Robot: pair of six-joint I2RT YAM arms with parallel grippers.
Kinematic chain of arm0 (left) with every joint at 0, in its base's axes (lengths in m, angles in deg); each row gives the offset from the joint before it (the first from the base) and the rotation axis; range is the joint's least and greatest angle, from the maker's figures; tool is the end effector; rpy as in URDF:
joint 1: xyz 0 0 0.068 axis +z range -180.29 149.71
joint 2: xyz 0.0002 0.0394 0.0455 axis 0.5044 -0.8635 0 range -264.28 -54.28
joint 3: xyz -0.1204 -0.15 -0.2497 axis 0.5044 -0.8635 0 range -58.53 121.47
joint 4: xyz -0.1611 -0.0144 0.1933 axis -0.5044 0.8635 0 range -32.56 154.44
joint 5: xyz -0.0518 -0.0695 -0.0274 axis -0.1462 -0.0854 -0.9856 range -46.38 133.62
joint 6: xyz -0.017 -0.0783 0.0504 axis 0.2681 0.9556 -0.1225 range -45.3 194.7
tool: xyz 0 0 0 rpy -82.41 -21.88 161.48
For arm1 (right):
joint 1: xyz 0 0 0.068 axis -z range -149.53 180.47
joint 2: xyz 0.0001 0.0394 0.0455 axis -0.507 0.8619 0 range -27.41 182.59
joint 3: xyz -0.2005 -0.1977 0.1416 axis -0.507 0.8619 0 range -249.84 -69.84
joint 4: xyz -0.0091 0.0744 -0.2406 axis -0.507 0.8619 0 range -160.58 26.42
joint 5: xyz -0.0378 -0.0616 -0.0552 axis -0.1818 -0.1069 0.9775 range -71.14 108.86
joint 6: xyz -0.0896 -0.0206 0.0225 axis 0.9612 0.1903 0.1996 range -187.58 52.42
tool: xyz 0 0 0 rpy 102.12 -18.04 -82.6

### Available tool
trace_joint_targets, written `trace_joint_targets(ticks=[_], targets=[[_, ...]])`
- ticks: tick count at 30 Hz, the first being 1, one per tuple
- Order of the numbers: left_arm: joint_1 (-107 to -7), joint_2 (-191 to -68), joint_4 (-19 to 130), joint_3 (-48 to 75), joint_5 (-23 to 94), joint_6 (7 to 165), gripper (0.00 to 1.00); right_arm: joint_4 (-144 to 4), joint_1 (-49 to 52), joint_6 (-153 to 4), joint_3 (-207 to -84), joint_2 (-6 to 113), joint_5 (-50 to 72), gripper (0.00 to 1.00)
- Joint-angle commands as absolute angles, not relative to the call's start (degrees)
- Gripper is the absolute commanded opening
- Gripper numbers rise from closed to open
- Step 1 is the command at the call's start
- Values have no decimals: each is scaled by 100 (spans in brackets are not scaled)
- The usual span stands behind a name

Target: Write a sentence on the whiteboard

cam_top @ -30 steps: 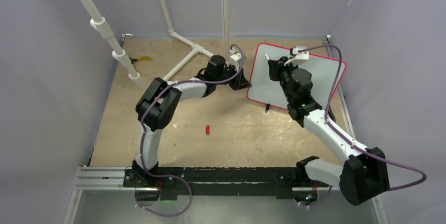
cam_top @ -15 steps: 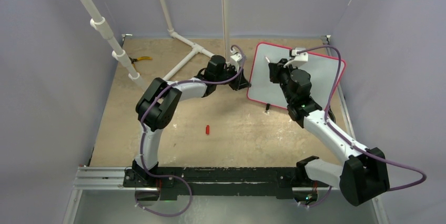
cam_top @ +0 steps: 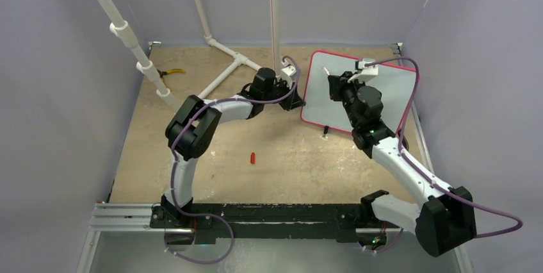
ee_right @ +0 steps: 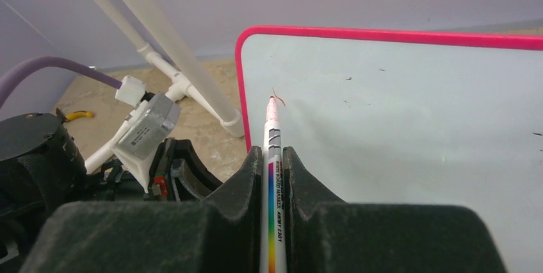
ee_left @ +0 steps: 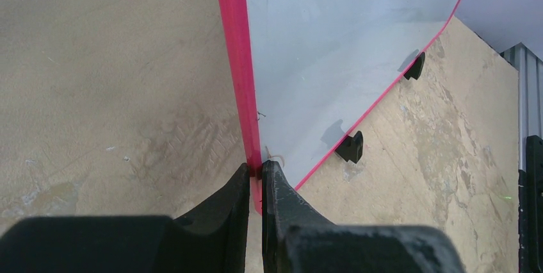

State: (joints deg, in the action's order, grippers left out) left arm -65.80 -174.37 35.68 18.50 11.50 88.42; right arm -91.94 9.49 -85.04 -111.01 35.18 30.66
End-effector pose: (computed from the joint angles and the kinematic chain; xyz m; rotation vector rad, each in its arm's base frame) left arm 0.3996 -0.3410 0.2099 0.7680 1.8981 -1.0978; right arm 0.2647 0.0828 0.3565 0.1141 1.5793 0.3642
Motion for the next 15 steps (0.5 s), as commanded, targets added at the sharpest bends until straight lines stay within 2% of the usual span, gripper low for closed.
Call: trace_joint_targets(ticks=[1,15], targets=[[-6691,-17172,3624,1832,1368,8547,0,-9498,964,-8376,-11432,3538,2979,0],[-6745,-16991,3547,1682,1551,8427,0,-9427,964,-8535,-11441,3577,3216,0]])
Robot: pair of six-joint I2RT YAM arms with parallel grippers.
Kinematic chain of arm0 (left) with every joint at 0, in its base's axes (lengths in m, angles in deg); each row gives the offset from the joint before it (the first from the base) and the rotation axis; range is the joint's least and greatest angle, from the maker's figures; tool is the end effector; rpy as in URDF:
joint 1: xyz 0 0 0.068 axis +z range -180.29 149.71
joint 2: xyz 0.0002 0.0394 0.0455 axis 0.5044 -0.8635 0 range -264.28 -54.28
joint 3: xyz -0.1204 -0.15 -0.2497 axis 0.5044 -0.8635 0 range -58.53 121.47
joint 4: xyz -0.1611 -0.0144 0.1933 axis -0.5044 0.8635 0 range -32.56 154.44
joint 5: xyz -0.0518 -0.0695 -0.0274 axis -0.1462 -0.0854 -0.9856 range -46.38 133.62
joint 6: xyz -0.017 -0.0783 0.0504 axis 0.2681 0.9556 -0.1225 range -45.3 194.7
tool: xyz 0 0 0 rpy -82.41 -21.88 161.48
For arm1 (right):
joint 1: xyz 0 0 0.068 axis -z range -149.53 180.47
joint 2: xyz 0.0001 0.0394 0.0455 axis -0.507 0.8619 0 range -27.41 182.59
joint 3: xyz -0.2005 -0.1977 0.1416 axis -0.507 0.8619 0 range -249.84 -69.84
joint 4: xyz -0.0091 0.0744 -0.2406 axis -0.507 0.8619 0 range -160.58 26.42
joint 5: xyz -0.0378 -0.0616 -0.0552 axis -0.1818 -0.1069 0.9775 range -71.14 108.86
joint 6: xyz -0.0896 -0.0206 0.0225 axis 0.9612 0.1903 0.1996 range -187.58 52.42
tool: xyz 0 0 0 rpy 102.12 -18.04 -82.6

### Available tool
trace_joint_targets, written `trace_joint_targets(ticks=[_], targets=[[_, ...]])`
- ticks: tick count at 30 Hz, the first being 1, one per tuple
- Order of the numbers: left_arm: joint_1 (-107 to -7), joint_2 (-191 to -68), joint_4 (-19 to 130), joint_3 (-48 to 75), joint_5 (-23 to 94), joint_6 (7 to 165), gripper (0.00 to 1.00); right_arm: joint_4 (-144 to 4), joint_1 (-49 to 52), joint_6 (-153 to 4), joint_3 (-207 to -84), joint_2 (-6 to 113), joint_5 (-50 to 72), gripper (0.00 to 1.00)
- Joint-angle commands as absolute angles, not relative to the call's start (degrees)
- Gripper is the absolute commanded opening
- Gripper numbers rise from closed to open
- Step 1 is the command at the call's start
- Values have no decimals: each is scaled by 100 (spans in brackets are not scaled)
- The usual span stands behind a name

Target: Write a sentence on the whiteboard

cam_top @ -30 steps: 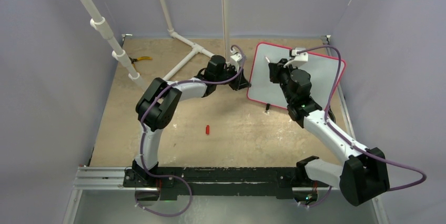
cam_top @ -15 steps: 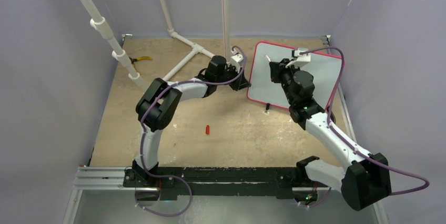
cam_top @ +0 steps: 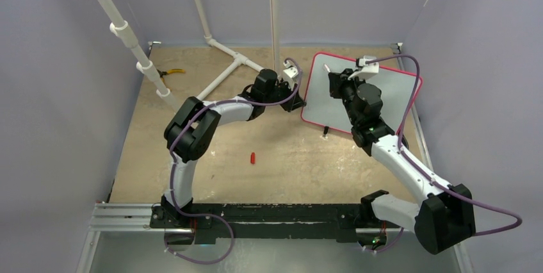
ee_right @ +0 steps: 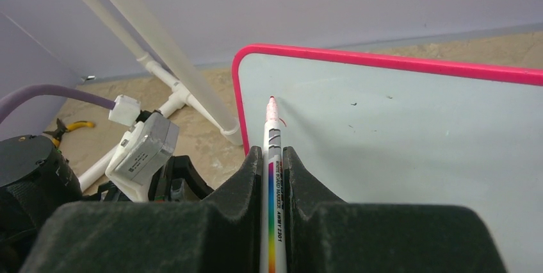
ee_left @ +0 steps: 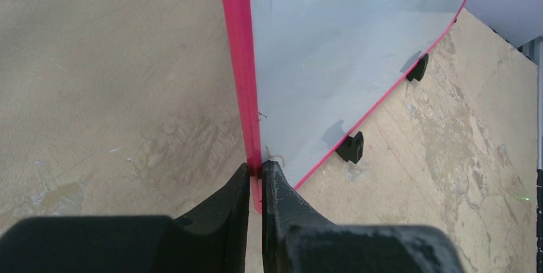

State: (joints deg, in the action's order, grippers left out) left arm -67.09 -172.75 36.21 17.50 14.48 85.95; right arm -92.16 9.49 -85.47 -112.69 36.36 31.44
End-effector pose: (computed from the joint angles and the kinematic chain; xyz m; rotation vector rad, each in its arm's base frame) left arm 0.3908 -0.3443 0.2158 0.7920 1.8778 -1.0356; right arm 0.2704 0.0837 0.3634 0.1319 1.5654 0.3631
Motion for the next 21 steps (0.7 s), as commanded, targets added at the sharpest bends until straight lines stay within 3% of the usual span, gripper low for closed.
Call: trace_joint_targets(ticks=[1,21], targets=[[-6741,-16985,3539,1673,1556,8416,0,-9396,964,-8534,-11456,3590,3168,0],[-6767,-16910,3503,1605,1626,8362,0,-9104,964,-8735,-11324,3760,3441,0]])
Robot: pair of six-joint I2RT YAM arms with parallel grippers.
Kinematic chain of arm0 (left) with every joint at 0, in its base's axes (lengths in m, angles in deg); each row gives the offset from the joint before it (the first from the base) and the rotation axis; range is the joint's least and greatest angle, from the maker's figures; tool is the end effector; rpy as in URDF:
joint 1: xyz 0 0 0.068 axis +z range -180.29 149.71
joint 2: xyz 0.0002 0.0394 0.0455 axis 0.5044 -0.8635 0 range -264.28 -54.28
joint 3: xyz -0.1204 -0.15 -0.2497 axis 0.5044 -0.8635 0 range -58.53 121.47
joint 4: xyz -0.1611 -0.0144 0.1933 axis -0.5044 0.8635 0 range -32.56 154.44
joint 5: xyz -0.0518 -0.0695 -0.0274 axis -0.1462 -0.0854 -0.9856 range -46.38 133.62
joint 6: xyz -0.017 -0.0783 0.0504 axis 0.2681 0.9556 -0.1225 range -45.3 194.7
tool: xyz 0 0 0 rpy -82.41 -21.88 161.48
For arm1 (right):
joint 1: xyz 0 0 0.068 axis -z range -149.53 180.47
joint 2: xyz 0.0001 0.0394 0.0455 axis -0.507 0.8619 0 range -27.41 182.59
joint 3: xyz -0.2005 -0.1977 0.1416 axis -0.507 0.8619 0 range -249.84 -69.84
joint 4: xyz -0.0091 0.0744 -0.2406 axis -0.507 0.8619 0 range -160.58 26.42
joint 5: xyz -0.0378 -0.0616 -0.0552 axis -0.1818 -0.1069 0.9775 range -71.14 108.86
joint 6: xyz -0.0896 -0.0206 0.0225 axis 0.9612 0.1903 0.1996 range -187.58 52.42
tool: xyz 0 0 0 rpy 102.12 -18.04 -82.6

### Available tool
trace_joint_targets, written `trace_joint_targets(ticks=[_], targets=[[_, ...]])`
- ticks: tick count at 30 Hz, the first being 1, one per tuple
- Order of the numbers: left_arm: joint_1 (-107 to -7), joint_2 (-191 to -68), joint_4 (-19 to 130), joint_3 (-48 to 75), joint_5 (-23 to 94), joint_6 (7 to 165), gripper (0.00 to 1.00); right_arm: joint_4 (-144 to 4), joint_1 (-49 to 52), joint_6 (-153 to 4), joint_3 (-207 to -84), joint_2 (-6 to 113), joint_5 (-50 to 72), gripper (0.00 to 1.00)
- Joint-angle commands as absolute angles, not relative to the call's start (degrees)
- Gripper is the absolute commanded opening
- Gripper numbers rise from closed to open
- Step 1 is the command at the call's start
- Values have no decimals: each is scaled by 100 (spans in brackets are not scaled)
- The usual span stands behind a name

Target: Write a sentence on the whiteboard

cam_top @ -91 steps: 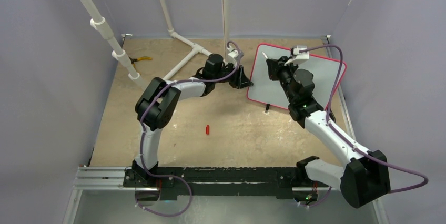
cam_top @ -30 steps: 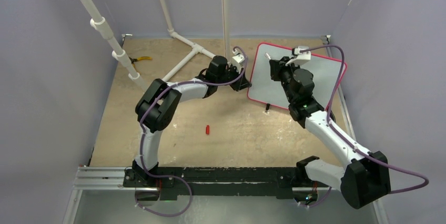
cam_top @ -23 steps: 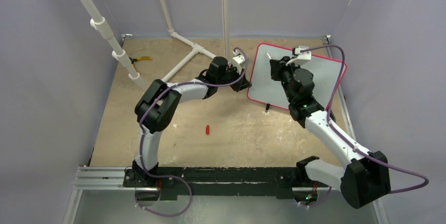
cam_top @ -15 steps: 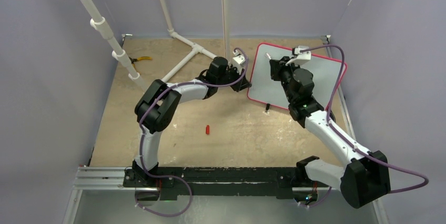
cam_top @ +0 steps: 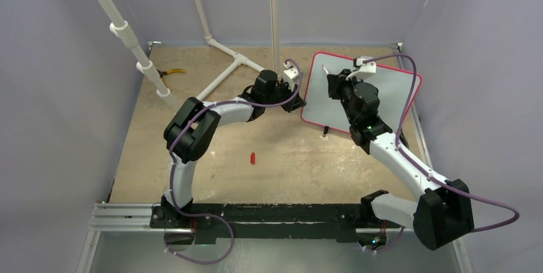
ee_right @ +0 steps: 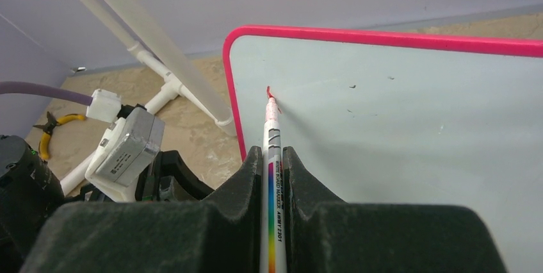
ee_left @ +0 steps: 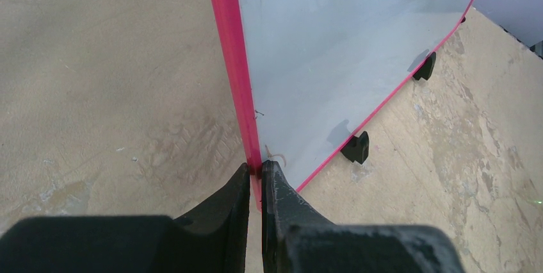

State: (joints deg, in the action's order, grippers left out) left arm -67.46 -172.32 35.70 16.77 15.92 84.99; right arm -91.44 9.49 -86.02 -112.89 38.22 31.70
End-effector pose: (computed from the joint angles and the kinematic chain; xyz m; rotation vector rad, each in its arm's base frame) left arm 0.3886 -0.3445 0.2159 0.7953 1.8682 -1.0055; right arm 0.2780 0.0862 0.3542 0.1393 1.6054 0.3545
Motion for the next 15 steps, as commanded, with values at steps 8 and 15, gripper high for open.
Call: trace_joint_targets(ticks=[8,15], targets=[[-6770,-16889,3512,1600,1646,8349,0,-8990,964,-8840,-11070,3621,3525,0],[-6768,-16873,3512,1600,1640,8349,0,-9045,966,-8777,-11117,3513,3550,0]])
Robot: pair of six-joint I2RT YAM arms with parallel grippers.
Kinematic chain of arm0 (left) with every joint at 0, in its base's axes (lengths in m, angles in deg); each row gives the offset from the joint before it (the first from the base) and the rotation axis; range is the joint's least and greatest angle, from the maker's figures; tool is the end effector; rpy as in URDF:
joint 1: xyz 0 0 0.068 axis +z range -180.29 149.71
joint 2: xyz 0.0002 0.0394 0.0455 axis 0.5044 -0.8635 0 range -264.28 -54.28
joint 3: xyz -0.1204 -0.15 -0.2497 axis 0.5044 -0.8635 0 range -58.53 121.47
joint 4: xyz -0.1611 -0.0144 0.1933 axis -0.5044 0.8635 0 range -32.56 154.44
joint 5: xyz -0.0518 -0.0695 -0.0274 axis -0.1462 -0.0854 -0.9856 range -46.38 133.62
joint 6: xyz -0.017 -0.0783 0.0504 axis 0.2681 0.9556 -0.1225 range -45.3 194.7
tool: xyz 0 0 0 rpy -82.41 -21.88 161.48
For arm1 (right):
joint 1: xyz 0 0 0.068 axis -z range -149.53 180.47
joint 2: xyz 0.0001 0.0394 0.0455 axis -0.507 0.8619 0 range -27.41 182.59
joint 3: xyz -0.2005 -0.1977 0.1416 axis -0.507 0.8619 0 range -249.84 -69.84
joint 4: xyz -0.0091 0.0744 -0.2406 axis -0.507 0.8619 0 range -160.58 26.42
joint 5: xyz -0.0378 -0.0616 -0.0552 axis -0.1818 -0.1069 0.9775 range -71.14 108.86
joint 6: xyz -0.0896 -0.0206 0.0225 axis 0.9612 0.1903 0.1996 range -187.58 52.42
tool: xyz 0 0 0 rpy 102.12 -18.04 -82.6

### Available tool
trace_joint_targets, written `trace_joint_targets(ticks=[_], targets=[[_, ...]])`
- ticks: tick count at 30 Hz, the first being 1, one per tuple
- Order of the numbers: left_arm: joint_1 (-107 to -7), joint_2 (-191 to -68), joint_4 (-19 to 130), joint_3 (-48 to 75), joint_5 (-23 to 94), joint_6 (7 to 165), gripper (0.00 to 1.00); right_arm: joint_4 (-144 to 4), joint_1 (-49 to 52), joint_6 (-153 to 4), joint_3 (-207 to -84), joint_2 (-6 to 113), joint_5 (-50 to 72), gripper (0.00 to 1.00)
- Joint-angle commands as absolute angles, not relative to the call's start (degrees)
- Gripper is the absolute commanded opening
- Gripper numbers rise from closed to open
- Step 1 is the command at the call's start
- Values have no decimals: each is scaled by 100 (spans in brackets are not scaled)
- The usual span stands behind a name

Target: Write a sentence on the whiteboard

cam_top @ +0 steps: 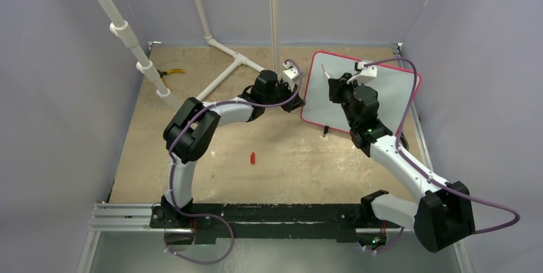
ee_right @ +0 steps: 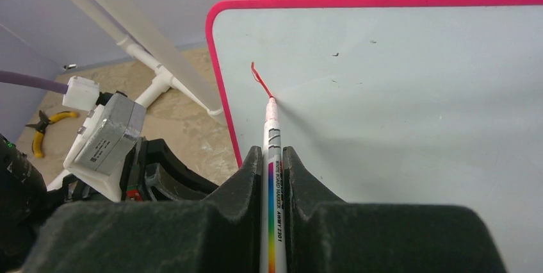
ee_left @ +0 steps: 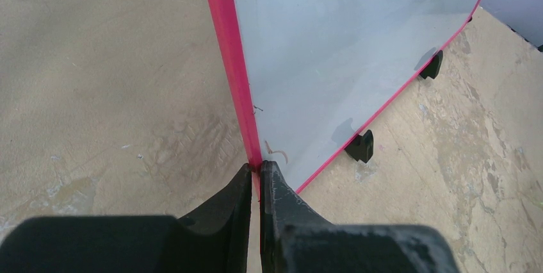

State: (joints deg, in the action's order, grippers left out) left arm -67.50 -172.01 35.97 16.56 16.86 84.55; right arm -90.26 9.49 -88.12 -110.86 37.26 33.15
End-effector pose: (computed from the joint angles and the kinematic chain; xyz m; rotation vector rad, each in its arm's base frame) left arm 0.3884 -0.3432 0.2164 0.7915 1.8702 -0.9854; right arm 0.2730 0.0820 0.3414 0.1853 1.6390 0.3497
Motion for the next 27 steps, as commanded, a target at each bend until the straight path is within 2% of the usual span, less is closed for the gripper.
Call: trace_joint_targets(ticks=[1,8,27], targets=[[-6767,-16871,3512,1600,1642,8357,0,-9114,964,-8729,-11115,3438,3517,0],[-6769,-16875,3504,1595,1634,8359,0,-9245,964,-8758,-11145,3162,3414,0],[-6787,-16893,3477,1582,1620,8349,0,-9338,964,-8701,-11285,3450,3784,0]])
